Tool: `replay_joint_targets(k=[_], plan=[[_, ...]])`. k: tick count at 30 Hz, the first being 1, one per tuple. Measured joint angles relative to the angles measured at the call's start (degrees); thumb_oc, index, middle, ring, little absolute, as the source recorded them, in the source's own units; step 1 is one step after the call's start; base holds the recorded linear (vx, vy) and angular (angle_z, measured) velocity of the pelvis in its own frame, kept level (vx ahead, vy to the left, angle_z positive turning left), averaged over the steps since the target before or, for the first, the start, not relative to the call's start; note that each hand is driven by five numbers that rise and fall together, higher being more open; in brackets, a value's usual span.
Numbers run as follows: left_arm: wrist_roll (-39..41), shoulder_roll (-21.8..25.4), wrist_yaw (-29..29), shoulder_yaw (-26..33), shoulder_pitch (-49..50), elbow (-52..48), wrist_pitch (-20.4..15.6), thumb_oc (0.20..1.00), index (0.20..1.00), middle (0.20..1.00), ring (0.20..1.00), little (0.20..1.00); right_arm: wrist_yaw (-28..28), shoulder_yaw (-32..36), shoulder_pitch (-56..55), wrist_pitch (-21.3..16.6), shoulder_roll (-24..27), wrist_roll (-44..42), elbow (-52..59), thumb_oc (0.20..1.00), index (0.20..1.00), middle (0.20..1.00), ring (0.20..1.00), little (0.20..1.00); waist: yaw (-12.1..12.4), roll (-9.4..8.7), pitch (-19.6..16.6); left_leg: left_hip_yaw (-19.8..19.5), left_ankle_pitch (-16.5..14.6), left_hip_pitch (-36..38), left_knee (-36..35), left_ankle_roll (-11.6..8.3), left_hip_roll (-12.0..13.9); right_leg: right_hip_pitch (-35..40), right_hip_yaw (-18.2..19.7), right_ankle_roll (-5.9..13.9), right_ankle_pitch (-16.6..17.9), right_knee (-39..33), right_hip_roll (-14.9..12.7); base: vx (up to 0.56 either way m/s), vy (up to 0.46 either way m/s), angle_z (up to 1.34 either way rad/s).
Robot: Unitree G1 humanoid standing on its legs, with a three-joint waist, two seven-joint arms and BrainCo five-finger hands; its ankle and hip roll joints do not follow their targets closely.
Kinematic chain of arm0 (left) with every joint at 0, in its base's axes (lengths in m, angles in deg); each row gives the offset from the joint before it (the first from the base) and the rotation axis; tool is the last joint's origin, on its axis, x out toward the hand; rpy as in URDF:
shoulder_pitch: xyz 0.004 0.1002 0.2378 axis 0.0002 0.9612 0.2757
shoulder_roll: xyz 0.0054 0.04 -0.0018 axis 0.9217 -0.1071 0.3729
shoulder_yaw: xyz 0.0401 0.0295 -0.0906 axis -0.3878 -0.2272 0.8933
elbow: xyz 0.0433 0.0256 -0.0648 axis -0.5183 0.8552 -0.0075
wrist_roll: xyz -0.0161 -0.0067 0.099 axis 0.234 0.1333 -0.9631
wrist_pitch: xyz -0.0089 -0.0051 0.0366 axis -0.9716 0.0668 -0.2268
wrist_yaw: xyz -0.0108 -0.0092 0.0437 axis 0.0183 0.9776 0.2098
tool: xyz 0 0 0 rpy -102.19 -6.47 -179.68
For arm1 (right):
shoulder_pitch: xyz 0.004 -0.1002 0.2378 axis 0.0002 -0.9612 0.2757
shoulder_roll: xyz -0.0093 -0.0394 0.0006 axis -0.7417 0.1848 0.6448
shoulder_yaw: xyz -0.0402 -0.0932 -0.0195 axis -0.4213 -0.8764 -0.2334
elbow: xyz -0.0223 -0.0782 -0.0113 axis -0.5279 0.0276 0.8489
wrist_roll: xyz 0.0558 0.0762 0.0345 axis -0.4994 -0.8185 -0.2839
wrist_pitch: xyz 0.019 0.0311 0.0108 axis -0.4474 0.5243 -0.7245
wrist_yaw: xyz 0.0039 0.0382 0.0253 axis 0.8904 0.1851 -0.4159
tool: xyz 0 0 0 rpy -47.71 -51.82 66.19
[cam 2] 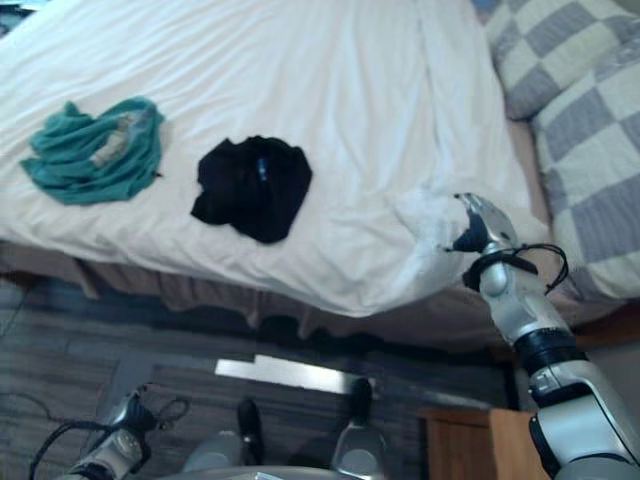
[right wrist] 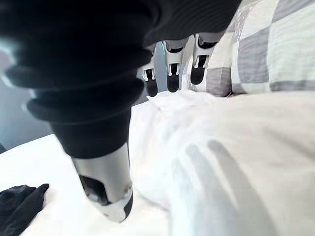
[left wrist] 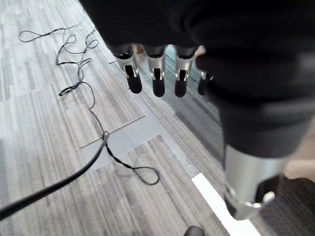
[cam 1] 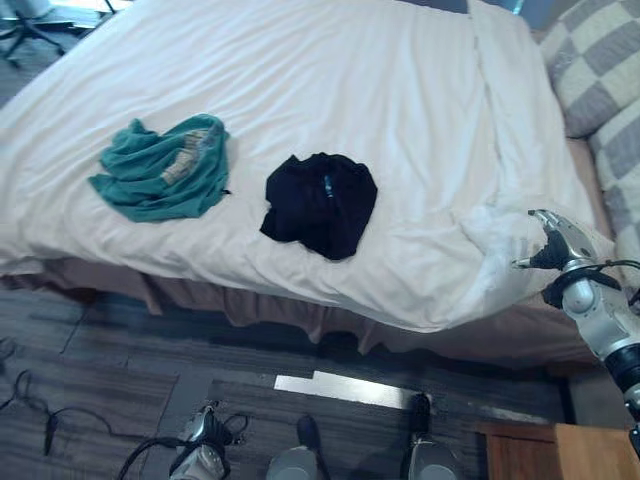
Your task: Tidy up the quilt and then pick up the clothes from the bed and put them into the laundry hamper.
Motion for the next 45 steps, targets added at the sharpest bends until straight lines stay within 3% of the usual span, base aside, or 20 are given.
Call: replay_joint_targets(k=[2,6,7,8,9,12,18,19,20,21,22,25,27,28,31,35,38,39,42,45], plan=[[0.2,0.2,-0.1,0.1,1.9,-2.3,0.0,1.0,1.0,1.0,1.0,1.0,-0.1,-2.7,2.6,0.2,-1.1,0.0,-3.6,1.0,1.0,1.0,1.0,1.0,0.6,0.84,0.6,-1.5,0.3,-0.8,-0.6,-1.69,1.3,0.3,-0.4,-0.26,5.5,-0.7,1.5,0.04,-0.115,0.49],[0.8,-0.5,-0.1,-2.0,3.9,-5.4,-0.4,1.0,1.0,1.0,1.0,1.0,-0.1,-4.8,8.2,1.0,-2.3,-0.1,-8.3,1.0,1.0,1.0,1.0,1.0,1.2,3.0,2.1,-2.0,2.6,-3.7,-0.7,-3.96,4.6,-2.4,-0.8,-2.11,8.7,-0.7,4.9,-0.02,-0.063,0.11],[0.8,-0.6,-0.1,-3.6,3.6,-5.4,-0.6,1.0,1.0,1.0,1.0,1.0,-0.1,-5.8,11.8,1.0,-3.3,-0.8,-12.3,0.931,0.931,0.931,0.931,0.931,1.1,3.7,3.4,-1.9,3.0,-4.2,-0.9,-4.44,5.4,-3.2,-0.9,-3.01,9.6,-0.7,5.8,-0.03,-0.035,-0.06],[0.8,-1.0,-0.2,-3.6,2.8,-5.5,-0.8,1.0,1.0,1.0,1.0,1.0,-0.1,-6.6,13.5,1.1,-3.4,-1.4,-13.9,0.209,0.209,0.209,0.209,0.209,1.1,4.33,4.3,-1.9,3.4,-4.4,-0.9,-4.53,5.7,-3.3,-1.0,-3.54,10.0,-0.7,6.1,-0.05,-0.06,-0.06],[0.8,-1.4,-0.2,-3.6,2.2,-5.5,-1.2,1.0,1.0,1.0,1.0,1.0,-0.1,-6.7,14.5,1.1,-3.4,-1.5,-14.7,0.2,0.2,0.2,0.2,0.2,1.0,4.95,4.7,-2.0,3.5,-4.6,-0.9,-4.64,6.1,-3.3,-1.3,-3.58,10.0,-0.7,6.5,-0.05,-0.065,-0.01],[0.8,-1.6,-0.6,-4.3,-1.2,-6.9,-1.8,1.0,1.0,1.0,1.0,1.0,0.7,-9.0,20.2,0.9,-4.0,-2.2,-21.6,0.2,0.2,0.2,0.2,0.2,0.8,6.75,6.7,-2.0,3.6,-5.0,-0.9,-4.93,7.2,-3.9,-1.5,-3.62,10.1,-0.7,7.7,-0.03,-0.044,-0.05],[0.8,-2.1,-0.7,-5.0,-3.6,-7.6,-1.8,1.0,1.0,1.0,1.0,1.0,1.3,-6.3,18.4,0.8,-5.2,-3.1,-18.4,0.2,0.2,0.2,0.2,0.2,-0.5,6.43,6.9,-1.0,3.7,-3.6,-2.0,-5.04,7.3,-3.5,-1.0,-3.76,10.2,-0.7,7.9,0.02,-0.006,-0.06],[0.7,-2.4,-0.7,-4.8,-3.7,-7.8,-1.5,1.0,1.0,1.0,1.0,1.0,1.7,-0.9,11.9,1.1,-5.5,-3.5,-12.5,0.912,0.912,0.912,0.912,0.912,-1.1,6.17,6.9,-0.9,3.6,-2.3,-2.5,-5.09,7.1,-2.6,-0.8,-3.76,10.2,-0.7,8.1,0.04,0.012,0.07],[0.7,-2.6,-0.7,-4.6,-3.5,-7.9,-1.4,1.0,1.0,1.0,1.0,1.0,2.1,3.2,7.2,0.8,-5.7,-3.6,-7.4,1.0,1.0,1.0,1.0,1.0,-0.9,6.19,6.9,-1.0,3.6,-1.5,-3.2,-5.12,7.1,-1.9,-0.9,-3.77,10.2,-0.7,8.1,0.06,0.015,-0.02],[0.7,-2.6,-0.7,-3.7,-2.6,-8.1,-1.1,1.0,1.0,1.0,1.0,1.0,2.5,5.4,1.0,0.5,-6.3,-4.0,-3.4,1.0,1.0,1.0,1.0,1.0,-1.5,5.7,6.8,-0.6,3.4,0.0,-3.7,-5.29,7.0,-1.1,-0.7,-3.73,10.1,-0.7,8.2,0.08,0.018,-0.04],[0.6,-2.9,-0.6,-2.7,-2.6,-7.7,-0.8,1.0,1.0,1.0,1.0,1.0,2.4,12.1,-5.4,0.5,-7.7,-4.7,3.0,1.0,1.0,1.0,1.0,1.0,-1.4,5.61,6.8,-0.2,3.3,0.7,-4.1,-5.47,7.0,-0.4,-0.6,-4.02,9.9,-0.7,8.2,0.08,0.018,-0.14],[0.5,-3.0,-0.5,-1.0,-1.4,-6.7,0.5,1.0,1.0,1.0,1.0,1.0,3.7,18.4,-18.6,-0.2,-11.1,-6.8,9.2,1.0,1.0,1.0,1.0,1.0,-2.8,4.52,6.3,0.6,2.9,2.8,-4.5,-5.85,7.0,0.8,0.0,-4.16,9.7,-0.7,8.4,0.08,0.033,-0.15],[0.0,-3.1,-0.6,1.0,0.7,-6.5,1.3,1.0,1.0,1.0,1.0,1.0,4.3,23.8,-29.0,-0.2,-17.2,-9.8,8.7,1.0,1.0,1.0,1.0,1.0,-5.1,2.63,4.2,1.0,2.2,4.2,-4.6,-6.25,7.0,1.7,0.4,-3.74,8.8,-0.7,8.4,0.1,0.052,-0.11],[0.0,-3.3,-0.5,1.8,1.3,-6.5,1.3,1.0,1.0,1.0,1.0,1.0,4.4,27.9,-32.2,-1.0,-20.5,-11.3,9.1,1.0,1.0,1.0,1.0,1.0,-5.0,2.72,3.5,1.2,2.1,4.4,-4.7,-6.3,7.1,2.2,0.5,-3.92,8.2,-0.8,8.3,0.04,0.031,-0.29],[0.0,-4.0,-0.5,2.3,3.4,-6.4,1.4,1.0,1.0,1.0,1.0,1.0,6.4,28.9,-41.6,1.0,-23.2,-15.9,3.7,1.0,1.0,1.0,1.0,1.0,-8.9,1.31,1.3,2.8,1.1,6.0,-4.9,-5.98,6.9,2.3,1.9,-4.02,7.9,-0.8,8.1,0.05,0.066,-0.3],[0.0,-4.5,-0.6,2.9,5.2,-6.4,1.4,1.0,1.0,1.0,1.0,1.0,10.0,31.8,-46.3,1.6,-24.4,-18.4,3.9,1.0,1.0,1.0,1.0,1.0,-11.4,1.28,-2.0,5.3,0.6,6.5,-4.9,-6.25,6.6,1.3,4.3,-4.05,7.5,-1.1,8.1,0.02,0.063,-0.34],[0.0,-5.3,-0.6,2.8,5.5,-6.0,1.4,1.0,1.0,1.0,1.0,1.0,13.1,33.6,-44.6,1.7,-22.9,-19.2,6.6,1.0,1.0,1.0,1.0,1.0,-11.4,1.73,-3.6,6.6,0.6,7.0,-4.9,-6.3,6.6,0.9,4.6,-4.04,7.5,-1.1,7.9,0.01,0.017,-0.23],[0.0,-5.6,-0.6,2.6,5.6,-6.0,1.4,1.0,1.0,1.0,1.0,1.0,13.8,34.0,-43.9,1.7,-22.4,-19.2,7.5,0.2,0.2,0.2,0.2,0.2,-11.3,1.89,-4.7,6.7,0.6,6.6,-4.9,-6.3,6.6,0.5,4.5,-4.04,7.5,-1.1,7.9,0.0,-0.009,-0.08],[0.0,-6.4,-0.6,-0.5,5.9,-4.9,1.3,1.0,1.0,1.0,1.0,1.0,16.0,32.2,-37.7,1.1,-15.3,-16.8,17.0,0.2,0.2,0.2,0.2,0.2,-10.5,2.53,-5.8,6.4,1.0,5.8,-4.9,-5.91,6.7,-0.2,4.4,-3.85,7.6,-1.1,7.9,-0.01,-0.025,0.01],[0.0,-6.5,-0.5,-2.5,5.7,-4.9,1.2,1.0,1.0,1.0,1.0,1.0,16.6,27.9,-30.0,-0.1,-8.2,-15.1,17.8,0.2,0.2,0.2,0.2,0.2,-9.4,2.62,-5.9,5.1,1.3,4.5,-4.9,-5.56,6.7,-1.1,3.9,-3.71,7.7,-1.1,7.9,-0.08,-0.069,0.17]])
